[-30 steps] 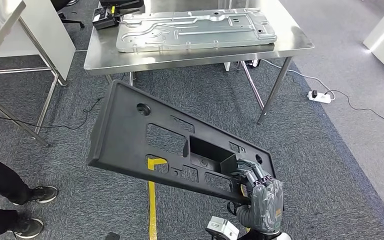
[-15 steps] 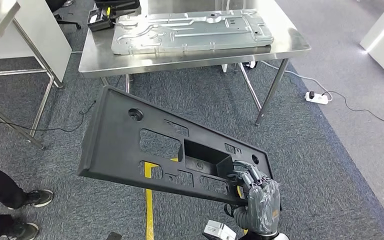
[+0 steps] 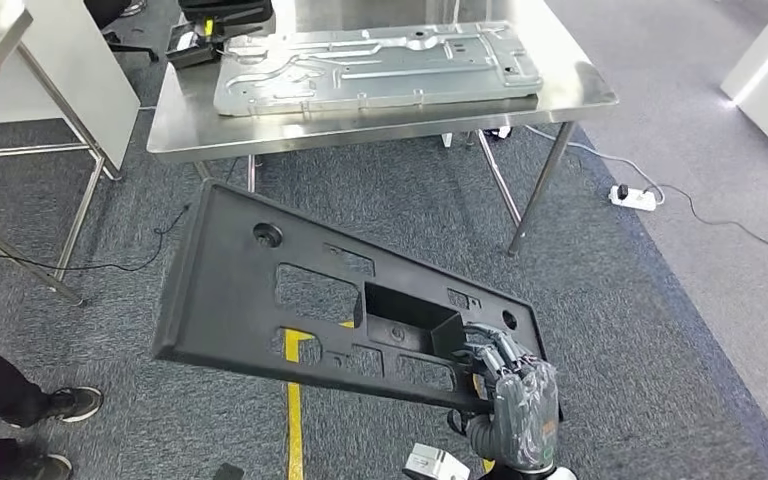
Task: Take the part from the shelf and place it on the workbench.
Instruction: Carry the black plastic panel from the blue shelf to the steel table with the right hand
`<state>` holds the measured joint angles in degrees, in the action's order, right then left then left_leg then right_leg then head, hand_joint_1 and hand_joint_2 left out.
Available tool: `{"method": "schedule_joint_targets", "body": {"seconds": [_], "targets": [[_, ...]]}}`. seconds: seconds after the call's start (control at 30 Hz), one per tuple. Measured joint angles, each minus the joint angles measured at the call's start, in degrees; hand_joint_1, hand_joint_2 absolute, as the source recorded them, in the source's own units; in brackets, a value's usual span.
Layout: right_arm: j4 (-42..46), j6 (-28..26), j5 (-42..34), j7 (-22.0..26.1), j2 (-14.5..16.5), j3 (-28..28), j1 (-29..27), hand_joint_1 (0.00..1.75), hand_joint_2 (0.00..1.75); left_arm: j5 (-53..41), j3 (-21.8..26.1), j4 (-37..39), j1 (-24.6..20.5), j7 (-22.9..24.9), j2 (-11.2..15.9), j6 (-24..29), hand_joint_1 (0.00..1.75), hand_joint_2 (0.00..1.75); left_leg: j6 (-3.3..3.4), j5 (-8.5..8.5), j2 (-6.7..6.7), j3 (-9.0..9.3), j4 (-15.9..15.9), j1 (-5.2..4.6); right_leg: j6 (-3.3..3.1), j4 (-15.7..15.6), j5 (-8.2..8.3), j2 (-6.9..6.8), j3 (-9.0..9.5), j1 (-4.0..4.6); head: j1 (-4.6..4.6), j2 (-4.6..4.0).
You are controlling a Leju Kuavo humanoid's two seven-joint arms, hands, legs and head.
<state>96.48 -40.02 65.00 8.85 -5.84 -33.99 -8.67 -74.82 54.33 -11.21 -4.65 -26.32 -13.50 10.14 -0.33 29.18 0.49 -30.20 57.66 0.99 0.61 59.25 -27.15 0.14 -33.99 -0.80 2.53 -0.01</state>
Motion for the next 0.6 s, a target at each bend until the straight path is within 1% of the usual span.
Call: {"method": "schedule_joint_targets", "body": {"seconds": [0.03,0.07,0.1,0.13,0.17,0.2,0.23,0.27,0.3,0.33,0.37,0.4,0.43,0.47,0.53,0.57,0.6], "targets": [[0.0,0.0,0.0,0.0,0.0,0.0,0.0,1.75,1.75,0.0,0.0,0.0,0.0,0.0,0.0,0.0,0.00,1.75,-0.26,0.42,0.01,-0.03,0.4,0.08,-0.48,-0.2,-0.06,0.03,0.24,-0.06,0.01,0.00],[0.0,0.0,0.0,0.0,0.0,0.0,0.0,1.75,1.75,0.0,0.0,0.0,-0.1,0.0,0.0,0.0,0.00,1.75,-0.48,1.31,0.01,-0.53,1.8,0.16,-0.94,-0.4,-0.11,0.01,0.54,-0.13,0.00,0.00],[0.0,0.0,0.0,0.0,0.0,0.0,0.1,1.75,1.75,0.0,0.0,0.0,-0.1,0.0,0.0,0.0,0.00,1.75,-0.64,2.72,-0.02,-1.73,4.4,0.22,-1.37,-0.6,-0.19,-0.03,0.86,-0.16,-0.02,0.00],[0.0,0.0,0.0,0.0,0.0,-0.1,0.1,1.75,1.75,0.0,0.0,0.0,-0.1,0.0,0.0,0.0,0.00,1.75,-0.71,4.42,-0.06,-3.61,8.2,0.24,-1.68,-0.7,-0.34,-0.09,1.07,-0.06,-0.01,-0.01],[0.0,0.0,0.0,0.0,0.0,-0.1,0.1,1.75,1.75,0.0,0.0,0.0,-0.1,0.0,0.0,0.0,0.00,1.75,-0.76,5.95,-0.06,-5.91,12.4,0.24,-1.92,-0.7,-0.49,-0.10,1.18,0.07,-0.03,-0.01],[0.0,0.0,0.0,0.0,0.0,-0.1,0.1,1.75,1.75,0.0,0.0,0.0,0.0,0.0,0.0,0.0,0.00,1.75,-0.75,6.75,-0.07,-7.97,15.8,0.24,-2.09,-0.7,-0.64,-0.04,1.31,0.23,-0.02,-0.01],[0.0,0.0,0.0,-0.1,0.0,-0.1,0.1,1.75,1.75,0.0,0.0,0.0,0.1,0.0,0.0,-0.1,0.00,1.75,-0.66,6.43,-0.07,-9.22,17.3,0.22,-2.19,-0.6,-0.82,0.05,1.50,0.39,-0.03,0.00],[0.0,0.0,0.0,-0.2,0.0,-0.1,0.0,1.75,1.75,0.0,0.0,0.0,0.2,0.0,0.0,-0.1,0.00,1.75,-0.44,4.89,-0.08,-9.33,16.5,0.17,-2.23,-0.6,-1.03,0.18,1.80,0.55,-0.03,0.01],[0.0,0.0,0.0,-0.3,0.0,-0.1,0.0,1.75,1.75,0.0,0.0,0.0,0.2,0.0,0.0,-0.2,0.00,1.75,-0.07,2.46,-0.09,-8.37,13.6,0.06,-2.22,-0.6,-1.29,0.31,2.22,0.71,-0.03,0.01],[0.0,0.0,0.0,-0.4,0.0,-0.1,0.0,1.75,1.75,0.0,0.0,0.0,0.2,0.0,0.1,-0.2,0.00,1.75,0.45,-0.03,-0.12,-6.89,9.5,-0.16,-2.17,-0.7,-1.59,0.40,2.59,0.78,-0.01,0.00],[0.1,0.0,0.1,-0.4,0.0,-0.1,0.1,1.75,1.75,0.0,0.0,0.0,0.2,0.0,0.1,-0.2,0.00,1.75,1.00,-1.77,-0.15,-5.38,5.8,-0.41,-2.01,-0.6,-1.89,0.46,2.82,0.93,0.00,0.00],[0.1,0.0,0.1,-0.4,0.0,-0.1,0.0,1.75,1.75,0.0,0.0,0.0,0.2,0.0,0.2,-0.2,0.00,1.75,1.40,-2.66,-0.16,-4.30,3.2,-0.68,-1.79,-0.5,-2.10,0.51,2.88,0.94,0.01,0.00],[0.1,0.0,0.1,-0.5,0.0,-0.1,0.0,1.75,1.75,0.0,-0.1,0.0,0.1,-0.1,0.3,-0.2,0.00,1.75,1.67,-2.77,-0.19,-3.81,1.8,-0.93,-1.51,-0.5,-2.24,0.53,2.81,0.88,0.02,-0.01],[0.1,0.0,0.1,-0.6,0.0,-0.1,0.0,1.75,1.75,0.0,-0.1,0.0,0.1,-0.1,0.3,-0.2,0.00,1.75,1.78,-2.53,-0.21,-3.61,1.5,-1.09,-1.17,-0.5,-2.31,0.54,2.77,0.85,0.02,0.00],[0.2,0.0,0.3,-0.6,0.0,0.0,-0.1,1.75,1.75,-0.1,-0.1,0.0,0.2,-0.1,0.3,-0.2,0.00,1.75,2.00,-2.59,-0.24,-3.10,0.6,-0.87,-0.50,-0.6,-2.59,0.42,2.93,0.83,0.03,0.00],[0.3,0.0,0.4,-0.5,0.0,0.0,-0.1,1.75,1.75,-0.1,-0.1,0.0,0.2,-0.1,0.3,-0.1,0.00,1.75,2.21,-2.63,-0.22,-2.67,0.1,-0.65,-0.19,0.3,-3.17,0.33,2.67,0.84,0.05,0.00],[0.4,0.0,0.5,-0.3,0.0,0.1,-0.2,1.75,1.75,-0.2,-0.1,0.0,0.2,-0.1,0.2,-0.1,0.00,1.75,2.44,-2.65,-0.19,-2.22,-0.3,-0.42,0.12,2.3,-4.18,0.24,1.79,0.80,0.06,0.00]]}}
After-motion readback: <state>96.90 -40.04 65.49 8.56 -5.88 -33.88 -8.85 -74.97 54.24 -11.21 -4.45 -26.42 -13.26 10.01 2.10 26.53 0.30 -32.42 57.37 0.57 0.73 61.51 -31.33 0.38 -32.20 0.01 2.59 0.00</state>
